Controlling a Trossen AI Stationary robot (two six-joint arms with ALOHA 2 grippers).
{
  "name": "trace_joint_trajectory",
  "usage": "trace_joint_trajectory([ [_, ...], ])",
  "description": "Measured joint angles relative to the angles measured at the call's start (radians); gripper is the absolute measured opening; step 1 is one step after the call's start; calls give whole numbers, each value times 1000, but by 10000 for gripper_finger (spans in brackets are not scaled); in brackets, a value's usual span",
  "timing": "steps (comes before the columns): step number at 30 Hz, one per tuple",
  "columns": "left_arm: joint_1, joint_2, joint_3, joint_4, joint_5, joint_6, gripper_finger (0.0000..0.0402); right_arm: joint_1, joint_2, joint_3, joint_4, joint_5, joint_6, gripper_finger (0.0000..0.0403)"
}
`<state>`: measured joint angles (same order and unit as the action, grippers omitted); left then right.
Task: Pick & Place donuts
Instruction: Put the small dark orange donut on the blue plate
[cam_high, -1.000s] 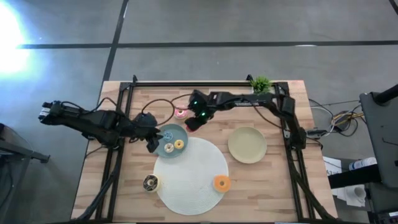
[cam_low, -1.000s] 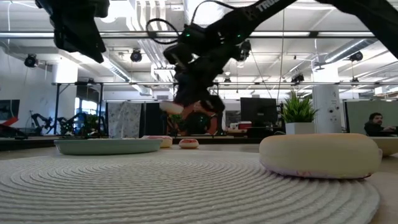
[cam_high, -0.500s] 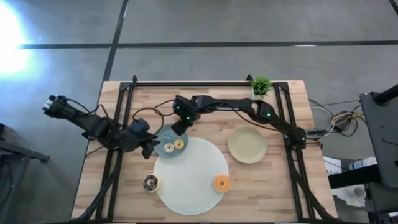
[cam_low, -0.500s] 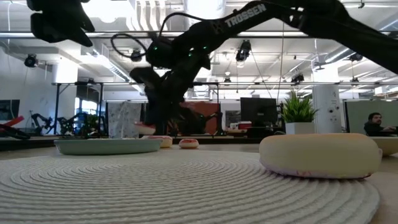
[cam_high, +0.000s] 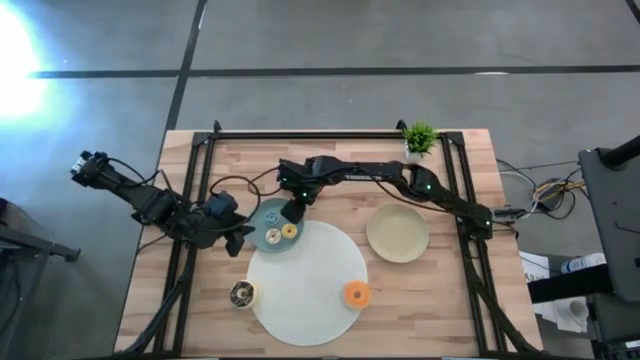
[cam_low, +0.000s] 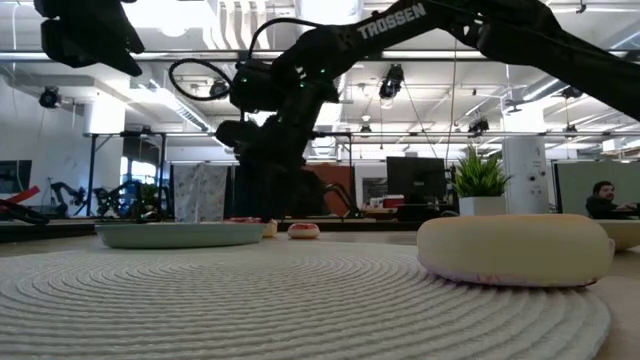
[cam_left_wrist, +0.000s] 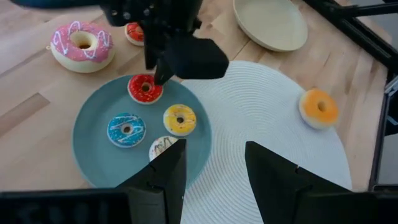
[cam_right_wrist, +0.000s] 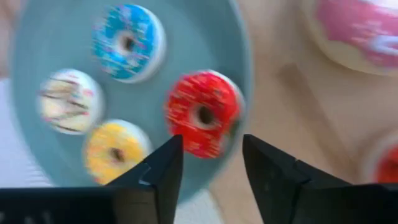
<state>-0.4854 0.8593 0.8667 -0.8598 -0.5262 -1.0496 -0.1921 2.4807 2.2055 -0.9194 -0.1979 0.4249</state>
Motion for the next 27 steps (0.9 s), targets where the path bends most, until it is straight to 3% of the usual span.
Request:
trace_joint_trajectory([
  [4,0,0,0,-9,0,0,137,7,-51,0,-15,120,-78,188],
  [11,0,-1,0,-10,0,1,137,-44,-118,-2,-33,161,-83,194],
  [18,0,0,-3,-9,0,0,137,-166,-91,-33,-107,174,-41,194],
  [27,1,0,-3,-9,-20,1,137,-171,-90,-117,-102,127,-104,194],
])
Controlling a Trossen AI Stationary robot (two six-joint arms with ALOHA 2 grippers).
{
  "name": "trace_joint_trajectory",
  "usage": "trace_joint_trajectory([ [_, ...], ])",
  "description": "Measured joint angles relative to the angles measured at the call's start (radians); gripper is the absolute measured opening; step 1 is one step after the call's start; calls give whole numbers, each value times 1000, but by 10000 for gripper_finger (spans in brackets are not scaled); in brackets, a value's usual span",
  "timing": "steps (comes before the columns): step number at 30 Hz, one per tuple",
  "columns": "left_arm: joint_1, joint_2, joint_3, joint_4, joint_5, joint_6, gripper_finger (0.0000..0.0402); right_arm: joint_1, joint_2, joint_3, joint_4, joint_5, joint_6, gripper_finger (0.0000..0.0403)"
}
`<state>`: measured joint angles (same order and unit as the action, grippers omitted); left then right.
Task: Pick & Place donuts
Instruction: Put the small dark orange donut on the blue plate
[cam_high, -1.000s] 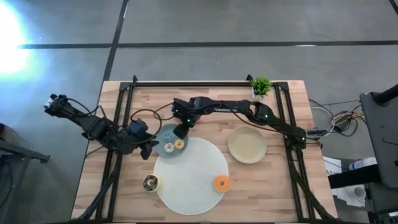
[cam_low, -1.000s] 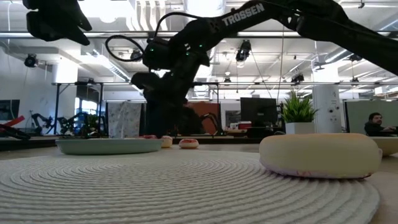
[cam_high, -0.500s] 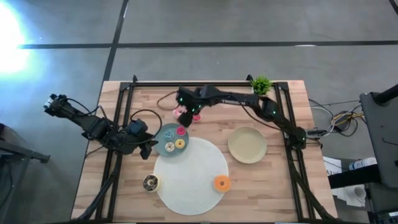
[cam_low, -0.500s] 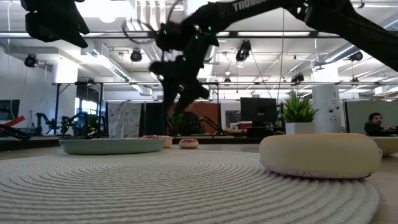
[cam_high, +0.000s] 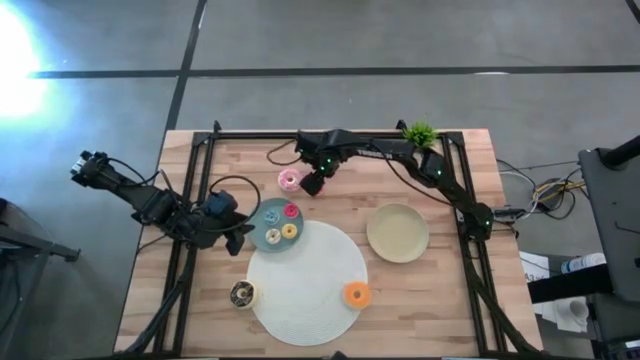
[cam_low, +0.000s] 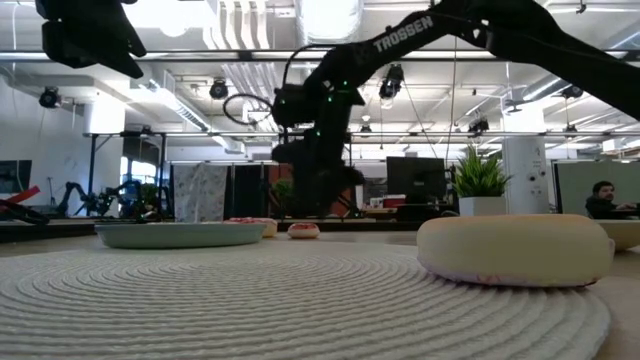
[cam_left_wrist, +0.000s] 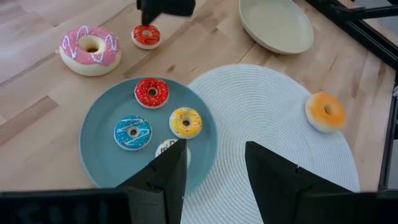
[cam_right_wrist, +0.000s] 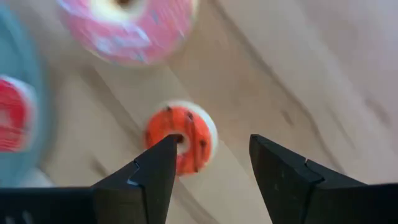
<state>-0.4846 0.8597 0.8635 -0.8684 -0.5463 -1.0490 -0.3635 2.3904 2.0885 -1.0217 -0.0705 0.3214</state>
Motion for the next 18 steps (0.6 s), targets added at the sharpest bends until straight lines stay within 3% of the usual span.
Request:
trace_joint_trajectory([
  [5,0,0,0,0,-4,-1,137,1,1,-39,11,41,12,194],
  [18,0,0,0,0,-26,-22,137,19,-1,-40,6,-9,17,173],
])
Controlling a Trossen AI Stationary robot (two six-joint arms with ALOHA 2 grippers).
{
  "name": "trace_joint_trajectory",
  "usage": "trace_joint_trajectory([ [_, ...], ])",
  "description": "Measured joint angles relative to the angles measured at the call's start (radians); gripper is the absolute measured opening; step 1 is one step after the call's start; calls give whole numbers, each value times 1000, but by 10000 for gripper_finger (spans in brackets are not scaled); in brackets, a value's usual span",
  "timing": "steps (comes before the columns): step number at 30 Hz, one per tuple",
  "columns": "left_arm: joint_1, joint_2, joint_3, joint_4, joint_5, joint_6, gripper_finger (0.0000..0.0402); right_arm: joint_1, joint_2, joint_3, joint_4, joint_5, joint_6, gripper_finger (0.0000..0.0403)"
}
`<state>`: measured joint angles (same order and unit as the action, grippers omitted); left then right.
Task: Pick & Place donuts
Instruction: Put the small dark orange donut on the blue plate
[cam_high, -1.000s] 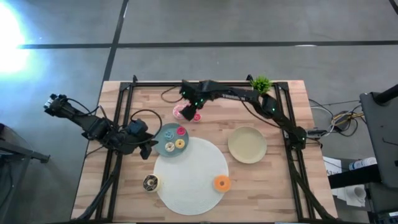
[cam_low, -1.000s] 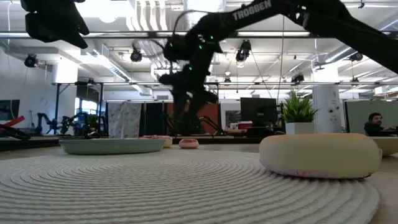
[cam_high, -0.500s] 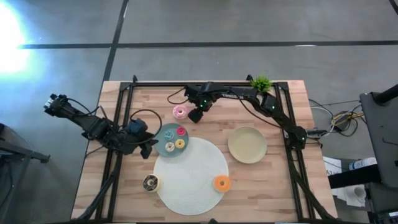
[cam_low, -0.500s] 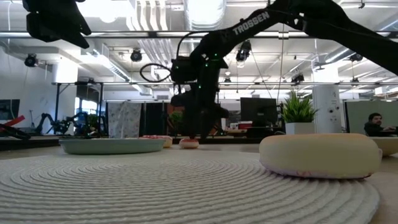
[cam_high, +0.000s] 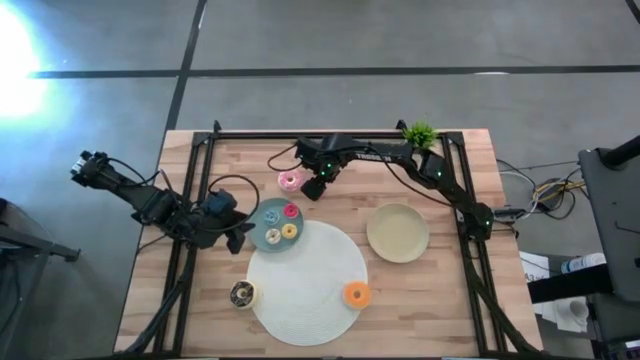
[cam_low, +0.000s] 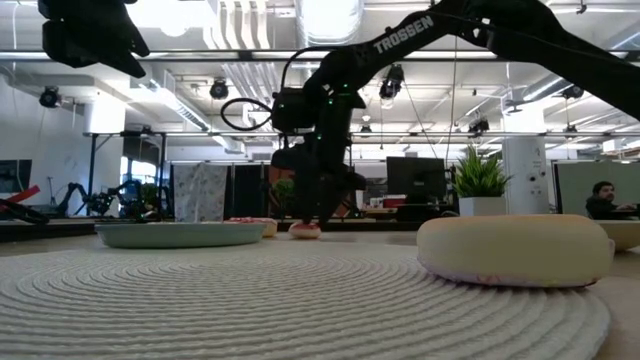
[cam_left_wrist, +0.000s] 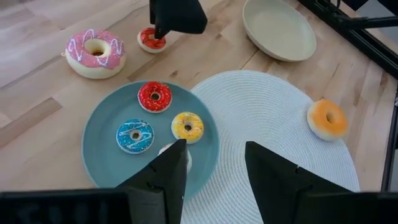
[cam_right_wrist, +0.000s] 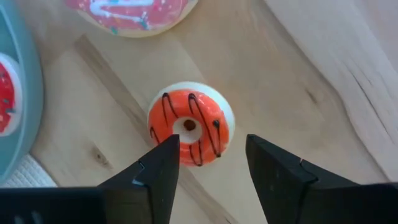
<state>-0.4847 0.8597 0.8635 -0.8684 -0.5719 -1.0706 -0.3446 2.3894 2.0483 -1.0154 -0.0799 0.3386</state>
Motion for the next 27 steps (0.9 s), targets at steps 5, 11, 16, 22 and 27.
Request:
trace_joint_trajectory([
  [5,0,0,0,0,-15,0,137,1,0,0,-6,0,10,155],
  [11,0,0,0,0,-15,-3,137,1,0,-3,-13,-23,28,117],
  [16,0,0,0,0,-16,-3,137,0,0,-14,-83,-37,28,81],
  [22,0,0,0,0,-17,4,137,22,-2,-16,-158,-36,20,71],
  [27,-1,0,0,0,-23,11,137,39,-42,-6,-87,-26,16,93],
])
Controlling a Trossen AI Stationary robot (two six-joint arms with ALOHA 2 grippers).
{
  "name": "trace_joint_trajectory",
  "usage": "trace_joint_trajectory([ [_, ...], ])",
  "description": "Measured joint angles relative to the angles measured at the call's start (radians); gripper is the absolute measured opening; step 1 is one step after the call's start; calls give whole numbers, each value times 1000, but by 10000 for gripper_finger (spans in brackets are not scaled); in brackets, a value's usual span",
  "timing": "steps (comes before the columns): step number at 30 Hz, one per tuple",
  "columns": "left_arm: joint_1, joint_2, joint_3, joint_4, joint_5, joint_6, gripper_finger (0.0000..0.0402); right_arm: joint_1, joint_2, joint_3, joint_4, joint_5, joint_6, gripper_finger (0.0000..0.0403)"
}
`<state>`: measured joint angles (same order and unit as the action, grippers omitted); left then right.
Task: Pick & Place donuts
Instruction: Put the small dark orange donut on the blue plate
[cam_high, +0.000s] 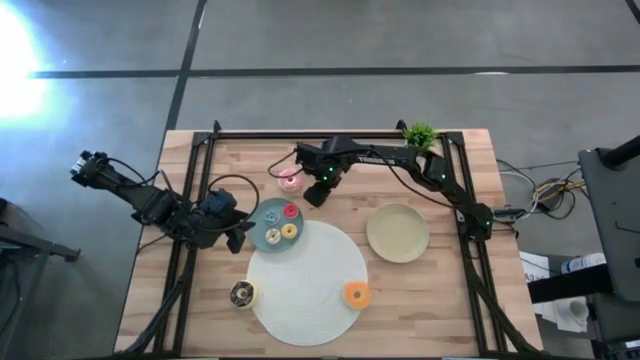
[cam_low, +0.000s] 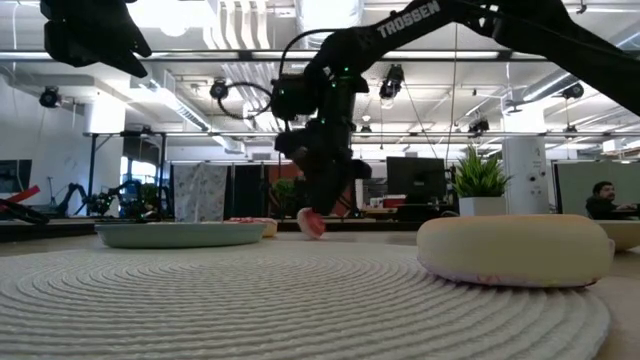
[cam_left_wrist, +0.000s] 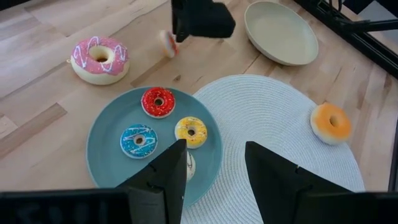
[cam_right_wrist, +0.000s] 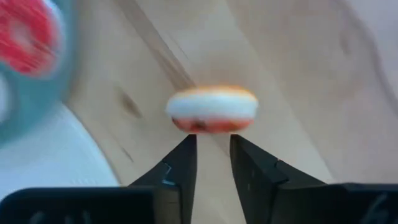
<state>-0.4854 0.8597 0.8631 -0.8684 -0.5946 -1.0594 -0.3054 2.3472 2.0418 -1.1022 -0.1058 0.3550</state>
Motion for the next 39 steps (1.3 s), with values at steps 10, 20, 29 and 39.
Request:
trace_joint_trajectory([
  [10,0,0,-1,0,-3,4,137,-6,-4,19,71,4,8,145],
  [20,1,7,-2,3,-48,-40,137,-7,-13,48,99,50,-13,165],
  [29,176,81,-2,10,-107,-30,137,6,-192,-25,17,46,-69,148],
  [39,654,279,-1,337,363,373,137,-37,-503,-408,69,62,104,136],
])
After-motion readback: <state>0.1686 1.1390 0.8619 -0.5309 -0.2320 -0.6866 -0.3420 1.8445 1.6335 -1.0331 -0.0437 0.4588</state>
